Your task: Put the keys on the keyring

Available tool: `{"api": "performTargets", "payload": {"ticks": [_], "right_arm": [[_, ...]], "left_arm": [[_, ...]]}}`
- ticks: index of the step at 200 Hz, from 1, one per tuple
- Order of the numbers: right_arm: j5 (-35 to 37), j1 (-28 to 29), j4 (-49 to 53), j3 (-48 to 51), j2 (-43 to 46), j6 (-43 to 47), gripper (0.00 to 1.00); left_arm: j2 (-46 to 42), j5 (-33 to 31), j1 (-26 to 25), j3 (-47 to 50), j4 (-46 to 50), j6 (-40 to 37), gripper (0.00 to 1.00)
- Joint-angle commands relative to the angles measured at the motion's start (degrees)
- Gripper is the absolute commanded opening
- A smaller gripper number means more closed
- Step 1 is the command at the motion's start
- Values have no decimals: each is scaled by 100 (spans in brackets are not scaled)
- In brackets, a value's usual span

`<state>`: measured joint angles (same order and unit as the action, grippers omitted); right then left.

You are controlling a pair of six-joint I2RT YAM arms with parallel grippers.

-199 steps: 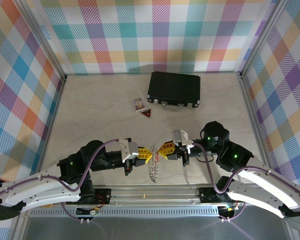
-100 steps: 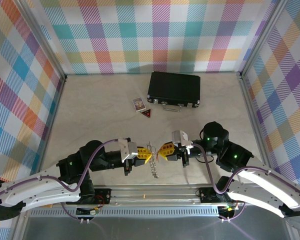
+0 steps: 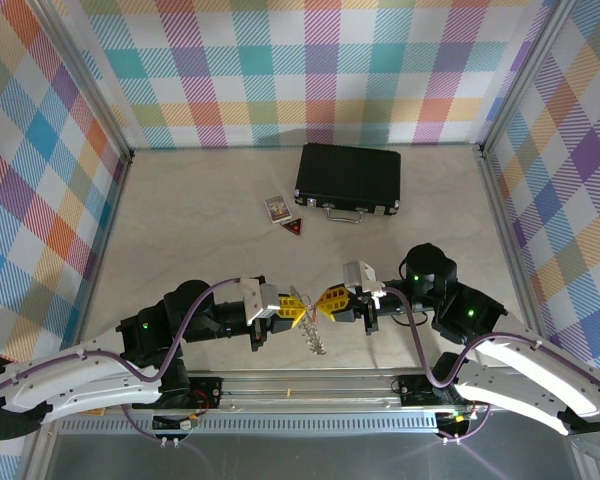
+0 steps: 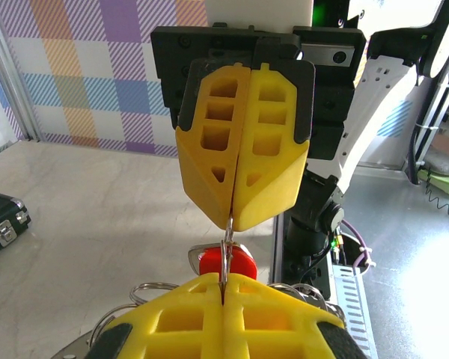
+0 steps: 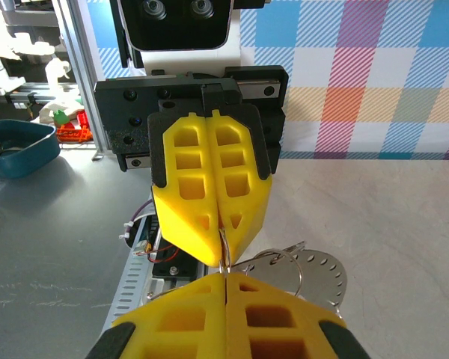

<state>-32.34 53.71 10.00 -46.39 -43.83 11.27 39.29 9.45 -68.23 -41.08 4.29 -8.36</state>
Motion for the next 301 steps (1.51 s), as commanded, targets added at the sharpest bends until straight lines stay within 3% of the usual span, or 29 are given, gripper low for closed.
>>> {"api": "performTargets", "payload": {"ticks": [1,301], "right_arm": [[-132,43,-60,-103,-2,69,0],[-1034,157,288,-362,-362,300,0]], "left_arm": [[-26,0,-15,-198,-292,12,0],[61,-163,-15,-367,16,63,0]]}}
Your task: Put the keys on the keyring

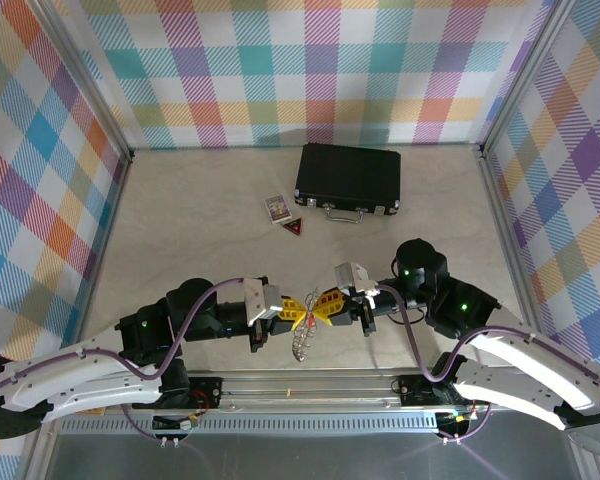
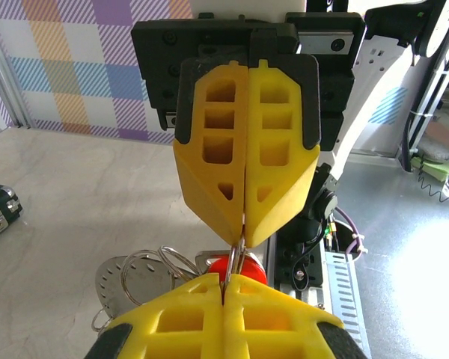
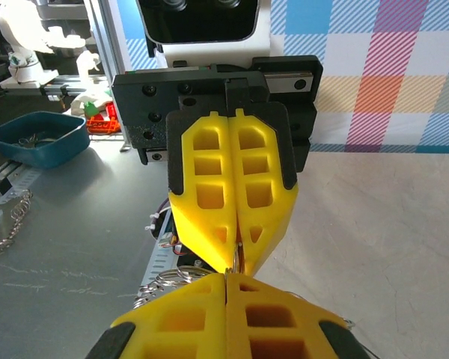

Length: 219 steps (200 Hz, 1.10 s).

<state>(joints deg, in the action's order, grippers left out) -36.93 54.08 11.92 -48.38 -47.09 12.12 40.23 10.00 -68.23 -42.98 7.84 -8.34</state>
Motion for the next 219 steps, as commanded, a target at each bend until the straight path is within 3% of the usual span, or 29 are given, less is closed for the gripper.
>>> {"api": "performTargets", "payload": {"ticks": [1,219], "right_arm": [[-572,124,97,-167,-41,218,0],[532,532,-2,174,179,750,0]], "left_arm": [[-33,-218,-15,-181,-341,56,0],[-384,-332,-6,29,-617,192,0]]}}
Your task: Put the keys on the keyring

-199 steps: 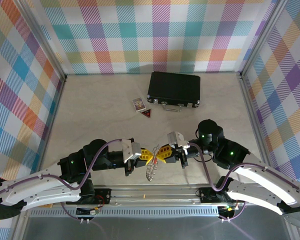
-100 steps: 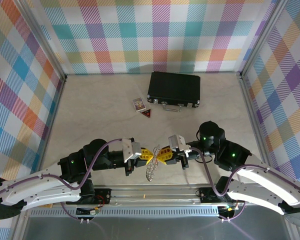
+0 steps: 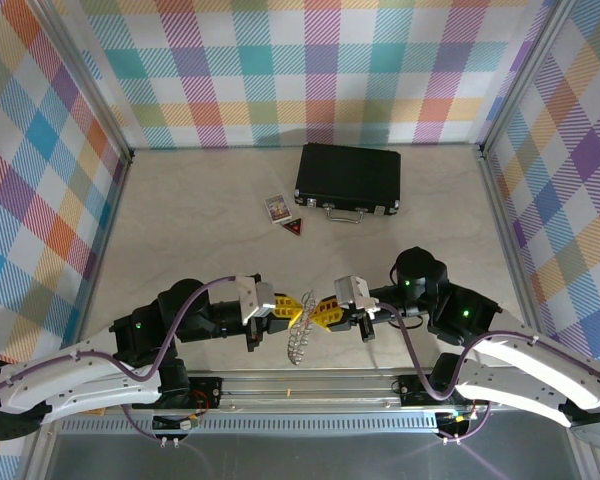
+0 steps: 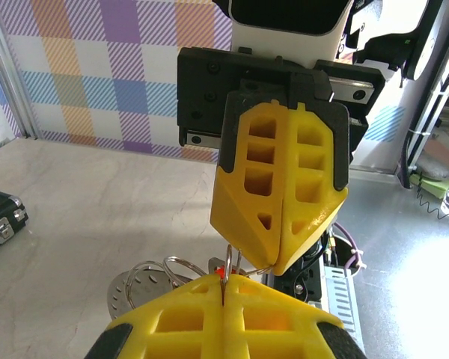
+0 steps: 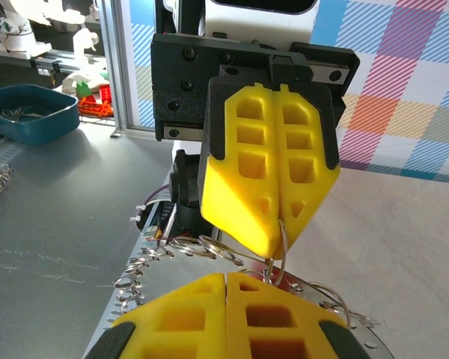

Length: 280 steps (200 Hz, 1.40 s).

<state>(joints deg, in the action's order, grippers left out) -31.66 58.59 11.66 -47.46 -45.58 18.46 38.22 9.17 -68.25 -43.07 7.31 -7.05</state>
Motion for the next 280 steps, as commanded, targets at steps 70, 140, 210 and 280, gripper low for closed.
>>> {"api": "performTargets", "payload": {"ticks": [70,140,210,280], "right_arm": [[602,77,-410,190,423,-389,24],[667,-120,-519,-264,263,-1024,20],[-174,-128,-672,-256,157,-1064,28],[-238,-120,-744,-358,-110,-1204,22]], "left_arm": [[-329,-76,-5,287,-980,30,0],[-355,513,-9,651,-2018,-3,0],[-424,507,-5,677,-2024,-22,0],[-422,489,-6,668,-1934,-42,0]]}}
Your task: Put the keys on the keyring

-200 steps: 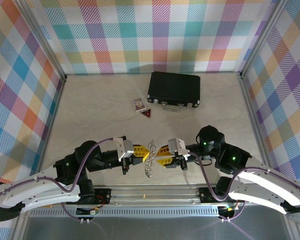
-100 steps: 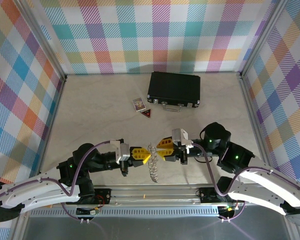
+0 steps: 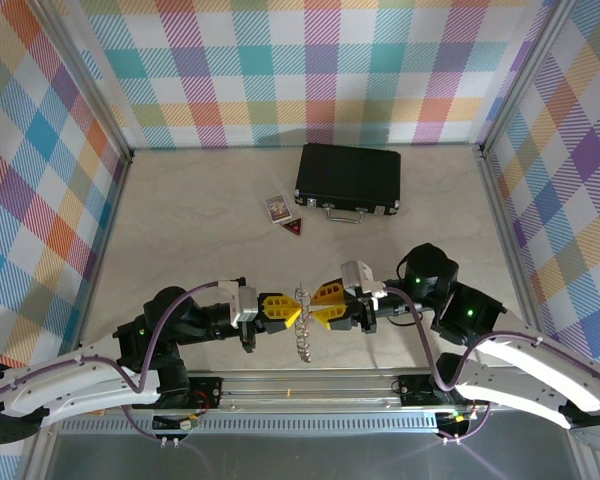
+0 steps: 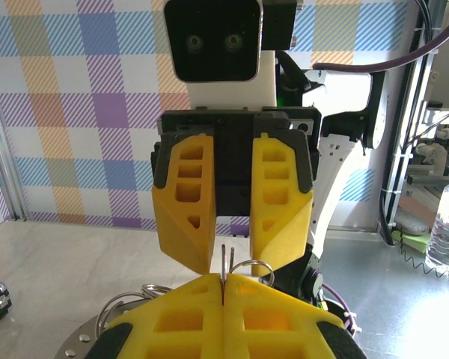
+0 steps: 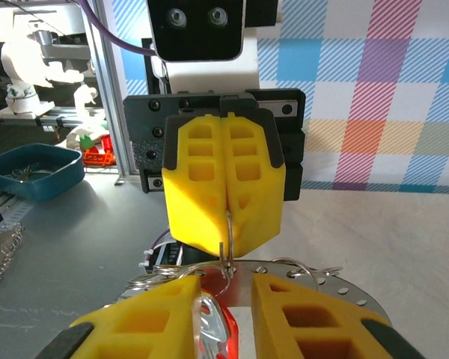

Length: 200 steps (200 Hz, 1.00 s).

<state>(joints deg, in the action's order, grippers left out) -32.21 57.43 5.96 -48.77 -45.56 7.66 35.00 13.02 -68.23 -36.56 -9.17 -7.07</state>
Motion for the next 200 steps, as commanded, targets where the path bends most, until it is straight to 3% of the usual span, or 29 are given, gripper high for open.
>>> {"api": "performTargets", "payload": {"ticks": [1,57,150,200], "right_arm": [[-187,-8,-174,-232,-116,-129,22],[-295,-8,-297,-203,-198,-160,22],[-285,-4,-59,-305,-339,-133,12],[-154,-4,300,-434,-397,29,0]], "left_arm": [[-100,100,-8,17,-287,-36,0],[-91,87,-15,-1,-191,-55,0],[-122,12,-11,-53,6,-84,0],[-151,-180,-9,-159,412,-73,0]]}}
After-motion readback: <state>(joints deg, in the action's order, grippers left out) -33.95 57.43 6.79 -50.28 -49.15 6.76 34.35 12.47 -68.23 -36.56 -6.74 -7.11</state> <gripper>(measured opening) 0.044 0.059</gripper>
